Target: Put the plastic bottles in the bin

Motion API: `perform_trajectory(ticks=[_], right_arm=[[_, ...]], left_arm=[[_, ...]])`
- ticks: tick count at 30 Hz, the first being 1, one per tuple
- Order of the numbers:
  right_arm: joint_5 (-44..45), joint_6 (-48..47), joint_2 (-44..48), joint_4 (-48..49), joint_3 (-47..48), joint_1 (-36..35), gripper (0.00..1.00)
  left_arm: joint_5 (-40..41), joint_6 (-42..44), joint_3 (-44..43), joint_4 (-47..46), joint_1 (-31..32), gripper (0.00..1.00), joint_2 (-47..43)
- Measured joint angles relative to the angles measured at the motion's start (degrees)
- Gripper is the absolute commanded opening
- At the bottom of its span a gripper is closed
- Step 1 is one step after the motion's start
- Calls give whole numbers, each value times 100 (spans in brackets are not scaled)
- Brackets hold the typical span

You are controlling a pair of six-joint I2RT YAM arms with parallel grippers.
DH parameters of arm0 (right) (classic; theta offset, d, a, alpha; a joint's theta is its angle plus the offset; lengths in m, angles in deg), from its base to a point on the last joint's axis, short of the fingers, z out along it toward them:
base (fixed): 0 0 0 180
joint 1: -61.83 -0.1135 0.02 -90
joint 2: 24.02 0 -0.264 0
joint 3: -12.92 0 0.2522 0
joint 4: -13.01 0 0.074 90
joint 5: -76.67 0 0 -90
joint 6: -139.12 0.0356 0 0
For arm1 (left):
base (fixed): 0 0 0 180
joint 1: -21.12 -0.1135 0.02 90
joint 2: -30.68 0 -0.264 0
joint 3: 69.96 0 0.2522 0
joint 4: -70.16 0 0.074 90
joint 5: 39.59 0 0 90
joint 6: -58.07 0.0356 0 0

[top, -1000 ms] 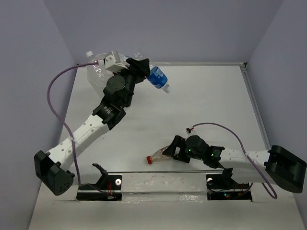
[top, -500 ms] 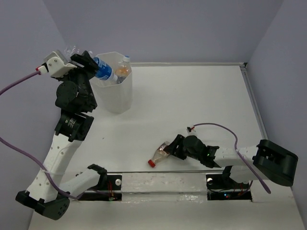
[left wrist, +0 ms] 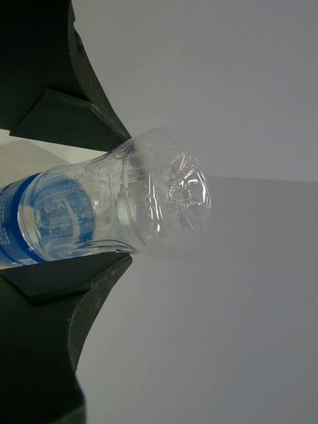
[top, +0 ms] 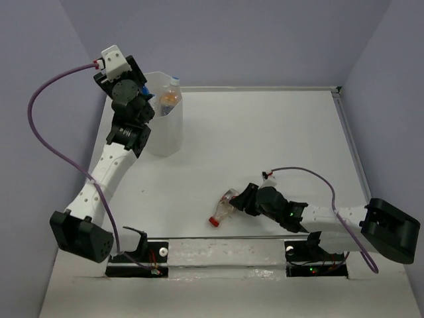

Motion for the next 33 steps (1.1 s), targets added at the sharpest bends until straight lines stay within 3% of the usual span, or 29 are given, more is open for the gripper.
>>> perform_trajectory(ticks=[11, 17, 20, 21, 23, 25, 33], right_arm=[[155, -444, 278, -188, 0, 0, 29], [155, -592, 295, -227, 46, 0, 29], [199, -752, 452, -428, 116, 0, 29], [221, -809, 538, -520, 131, 0, 29], [275, -925, 754, -656, 170, 0, 29], [341, -1027, 922, -791, 258, 0, 29], [627, -1773, 868, -1099, 1145, 0, 29]], left_arm=[[-245, 758, -81, -1399, -68, 26, 1180], [-546, 859, 704, -2387, -52, 32, 1215], [-623, 874, 1069, -2846, -26, 64, 1237], [-629, 881, 1117, -2959, -17, 81, 1246], [-629, 861, 1147, -3047, -13, 93, 1250], [-599, 892, 1147, -3014, 0, 99, 1250], [-743, 728, 146, -1574, 107, 99, 1410]])
